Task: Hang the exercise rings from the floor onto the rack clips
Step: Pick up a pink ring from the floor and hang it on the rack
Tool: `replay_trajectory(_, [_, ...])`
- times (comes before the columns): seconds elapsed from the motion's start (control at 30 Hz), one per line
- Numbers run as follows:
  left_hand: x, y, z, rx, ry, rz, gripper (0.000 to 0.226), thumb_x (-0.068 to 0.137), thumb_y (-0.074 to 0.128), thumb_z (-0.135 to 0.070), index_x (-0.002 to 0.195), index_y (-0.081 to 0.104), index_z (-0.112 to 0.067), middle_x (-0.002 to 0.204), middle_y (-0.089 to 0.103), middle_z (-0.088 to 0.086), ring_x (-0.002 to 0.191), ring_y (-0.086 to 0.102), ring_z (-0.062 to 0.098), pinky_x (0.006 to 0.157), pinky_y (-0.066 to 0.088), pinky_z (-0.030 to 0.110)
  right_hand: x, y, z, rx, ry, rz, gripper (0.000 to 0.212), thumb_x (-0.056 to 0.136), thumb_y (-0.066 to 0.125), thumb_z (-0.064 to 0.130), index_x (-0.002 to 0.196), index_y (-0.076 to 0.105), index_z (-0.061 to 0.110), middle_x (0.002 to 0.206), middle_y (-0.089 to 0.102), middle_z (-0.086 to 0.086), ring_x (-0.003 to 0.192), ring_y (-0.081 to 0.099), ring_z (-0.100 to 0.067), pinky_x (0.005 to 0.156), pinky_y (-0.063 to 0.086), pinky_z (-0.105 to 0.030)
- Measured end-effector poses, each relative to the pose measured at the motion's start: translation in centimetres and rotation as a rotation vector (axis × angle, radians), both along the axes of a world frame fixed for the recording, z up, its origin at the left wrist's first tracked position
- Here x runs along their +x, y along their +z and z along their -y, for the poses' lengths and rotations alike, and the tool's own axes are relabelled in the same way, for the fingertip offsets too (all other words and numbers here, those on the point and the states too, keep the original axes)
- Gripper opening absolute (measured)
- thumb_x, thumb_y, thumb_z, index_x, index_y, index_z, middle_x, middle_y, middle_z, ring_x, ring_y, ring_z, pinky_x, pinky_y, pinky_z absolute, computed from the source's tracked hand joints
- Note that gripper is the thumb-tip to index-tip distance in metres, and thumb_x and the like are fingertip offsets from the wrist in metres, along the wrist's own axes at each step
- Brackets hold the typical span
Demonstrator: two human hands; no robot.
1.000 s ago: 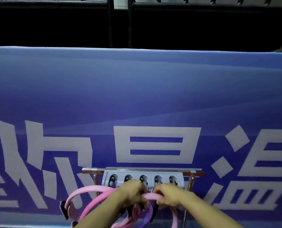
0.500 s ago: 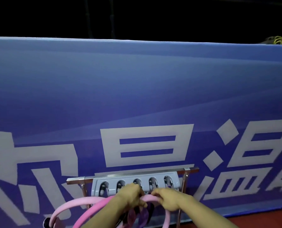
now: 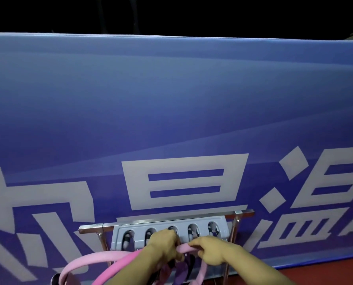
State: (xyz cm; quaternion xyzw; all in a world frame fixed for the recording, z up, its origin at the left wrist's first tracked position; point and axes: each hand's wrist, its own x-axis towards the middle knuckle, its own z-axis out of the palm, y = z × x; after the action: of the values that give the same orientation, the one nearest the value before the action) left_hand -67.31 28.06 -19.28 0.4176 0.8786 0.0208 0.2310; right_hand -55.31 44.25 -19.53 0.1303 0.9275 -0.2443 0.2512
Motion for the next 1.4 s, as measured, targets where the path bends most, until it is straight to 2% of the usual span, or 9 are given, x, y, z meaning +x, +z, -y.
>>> replay_trajectory(0.1, [0.1, -0.5, 0.0, -0.003, 0.003, 0.002, 0.042, 0.071, 0.078, -0.049, 0.101, 0.072, -0.02, 0.104, 0.073, 0.01, 0.1, 0.068, 0.031, 0.075, 0.048, 0.035, 0.0, -0.4, -0.3, 0.002, 0.01, 0.008, 0.057, 0.087, 0.043, 0.024, 0.138, 0.044, 0.05, 0.138, 0.059, 0.0, 0.118, 0.059, -0.028, 0.103, 0.048, -0.042])
replay_trajectory(0.23, [0.4, -1.3, 0.1, 0.004, -0.009, -0.041, 0.047, 0.07, 0.077, -0.048, 0.107, 0.067, -0.021, 0.113, 0.07, 0.009, 0.11, 0.063, 0.031, 0.086, 0.052, 0.039, 0.0, -0.7, -0.2, 0.001, 0.033, 0.003, 0.05, 0.089, 0.045, 0.022, 0.136, 0.052, 0.039, 0.137, 0.055, -0.001, 0.12, 0.057, -0.03, 0.106, 0.045, -0.044])
replay_trajectory(0.4, [0.6, -1.7, -0.1, -0.012, -0.07, -0.082, 0.051, 0.074, 0.078, -0.049, 0.115, 0.066, -0.022, 0.12, 0.067, 0.01, 0.119, 0.057, 0.031, 0.091, 0.05, 0.041, 0.3, -0.9, 0.0, 0.015, 0.029, -0.024, 0.051, 0.092, 0.046, 0.023, 0.142, 0.05, 0.034, 0.146, 0.048, 0.003, 0.13, 0.052, -0.027, 0.112, 0.041, -0.043])
replay_trajectory(0.63, [0.6, -2.2, 0.4, 0.021, -0.106, -0.113, 0.059, 0.076, 0.075, -0.057, 0.121, 0.061, -0.02, 0.129, 0.061, 0.008, 0.123, 0.051, 0.03, 0.098, 0.044, 0.042, 0.7, -0.4, 0.4, 0.004, 0.017, -0.061, 0.046, 0.094, 0.05, 0.027, 0.14, 0.053, 0.033, 0.148, 0.047, 0.002, 0.132, 0.051, -0.025, 0.113, 0.04, -0.042])
replay_trajectory(0.8, [-0.1, -1.8, 0.7, 0.175, 0.019, 0.047, 0.044, 0.084, 0.057, -0.062, 0.104, 0.063, -0.024, 0.112, 0.068, 0.003, 0.106, 0.063, 0.027, 0.086, 0.051, 0.036, 1.2, -0.1, 0.4, 0.009, 0.023, -0.109, 0.043, 0.097, 0.051, 0.035, 0.14, 0.053, 0.034, 0.144, 0.051, 0.002, 0.129, 0.053, -0.024, 0.11, 0.041, -0.04])
replay_trajectory(0.93, [-0.7, -1.0, 0.7, 0.405, 0.169, 0.223, 0.026, 0.089, 0.062, -0.047, 0.099, 0.066, -0.024, 0.096, 0.073, -0.007, 0.088, 0.066, 0.013, 0.086, 0.054, 0.031, 1.7, 0.8, -0.1, 0.006, -0.078, -0.209, 0.043, 0.097, 0.05, 0.047, 0.139, 0.053, 0.037, 0.137, 0.056, 0.006, 0.123, 0.057, -0.02, 0.105, 0.044, -0.035])
replay_trajectory(1.1, [-0.9, 0.2, 0.1, 0.538, 0.179, 0.306, 0.015, 0.096, 0.063, -0.042, 0.104, 0.063, -0.029, 0.096, 0.075, -0.003, 0.077, 0.066, 0.011, 0.072, 0.052, 0.022, 2.5, 2.3, -0.4, -0.057, -0.256, -0.362, 0.036, 0.094, 0.05, 0.054, 0.124, 0.062, 0.037, 0.111, 0.071, 0.011, 0.09, 0.071, -0.008, 0.089, 0.057, -0.032])
replay_trajectory(1.27, [0.2, 0.3, -1.1, 0.531, 0.086, 0.29, 0.012, 0.095, 0.061, -0.03, 0.103, 0.066, -0.023, 0.092, 0.075, -0.005, 0.075, 0.066, 0.006, 0.079, 0.053, 0.028, 4.0, 2.3, 0.0, 0.026, -0.271, -0.371, 0.029, 0.094, 0.052, 0.052, 0.115, 0.065, 0.037, 0.109, 0.07, 0.013, 0.093, 0.065, -0.003, 0.088, 0.055, -0.029])
replay_trajectory(1.4, [1.3, -0.1, -2.3, 0.544, 0.028, 0.316, 0.013, 0.09, 0.058, -0.019, 0.092, 0.066, -0.029, 0.09, 0.075, -0.009, 0.075, 0.066, 0.001, 0.085, 0.056, 0.033, 5.4, 2.4, -0.1, 0.072, -0.304, -0.372, 0.026, 0.094, 0.051, 0.048, 0.112, 0.065, 0.037, 0.1, 0.073, 0.013, 0.091, 0.066, -0.005, 0.084, 0.055, -0.03])
